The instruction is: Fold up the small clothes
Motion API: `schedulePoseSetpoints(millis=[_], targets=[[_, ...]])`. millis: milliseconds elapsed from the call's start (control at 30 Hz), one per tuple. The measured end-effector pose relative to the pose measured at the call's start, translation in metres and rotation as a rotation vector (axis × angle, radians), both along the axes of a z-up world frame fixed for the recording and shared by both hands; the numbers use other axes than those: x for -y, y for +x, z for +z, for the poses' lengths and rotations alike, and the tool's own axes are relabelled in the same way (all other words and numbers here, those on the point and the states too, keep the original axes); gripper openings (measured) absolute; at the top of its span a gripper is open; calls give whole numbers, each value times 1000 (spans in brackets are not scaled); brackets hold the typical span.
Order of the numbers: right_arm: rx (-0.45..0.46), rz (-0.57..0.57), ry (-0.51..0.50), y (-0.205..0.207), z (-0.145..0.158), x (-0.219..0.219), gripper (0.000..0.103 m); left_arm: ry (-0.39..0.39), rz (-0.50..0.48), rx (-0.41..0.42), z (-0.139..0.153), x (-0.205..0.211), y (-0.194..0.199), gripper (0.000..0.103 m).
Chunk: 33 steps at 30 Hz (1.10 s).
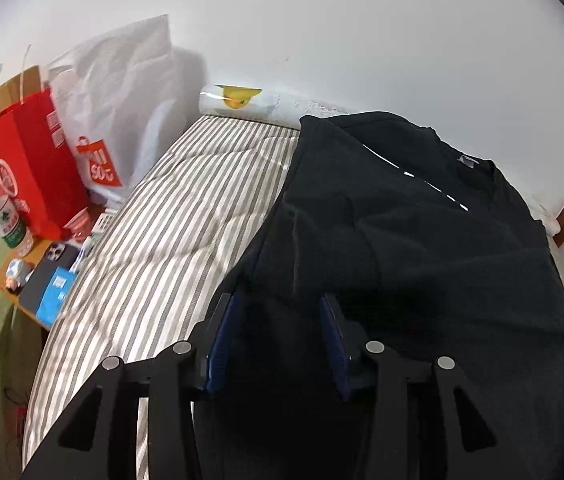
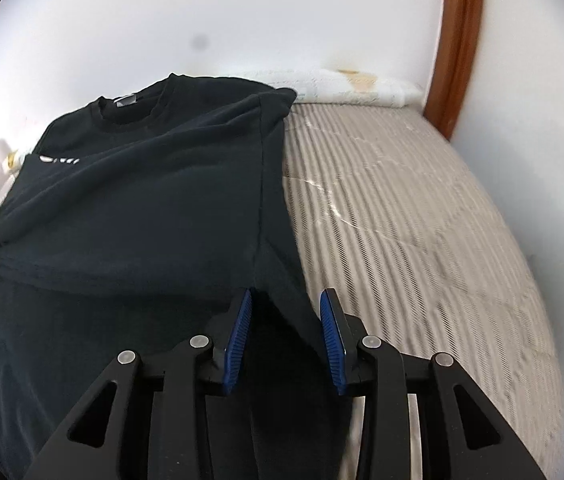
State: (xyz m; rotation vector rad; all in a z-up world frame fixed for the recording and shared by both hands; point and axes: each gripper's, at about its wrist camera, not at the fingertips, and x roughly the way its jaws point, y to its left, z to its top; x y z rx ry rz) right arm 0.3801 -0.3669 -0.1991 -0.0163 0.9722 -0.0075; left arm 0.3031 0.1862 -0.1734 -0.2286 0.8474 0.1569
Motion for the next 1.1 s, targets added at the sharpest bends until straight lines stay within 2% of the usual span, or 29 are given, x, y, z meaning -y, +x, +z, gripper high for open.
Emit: schedulePoseSetpoints(millis=[333, 533, 733, 867, 1033, 1100], targets=[[29, 17, 11, -83, 27, 4, 35, 28, -39, 6, 17, 16, -76, 41], [42, 13, 27, -128, 32, 1, 37, -5, -39, -6, 15, 20, -117, 41], [2, 15, 58, -163, 23, 3, 37, -27, -44, -43, -3, 15, -156, 41], [-18, 14, 90, -183, 10, 6, 40, -80, -65, -63, -17, 12, -179, 42], [-12, 20, 128, -200, 2, 5, 51, -98, -91, -76, -28, 17, -193, 42], [-13, 18, 131, -204, 0, 4, 52, -91, -90, -68, -29, 18, -194, 42]])
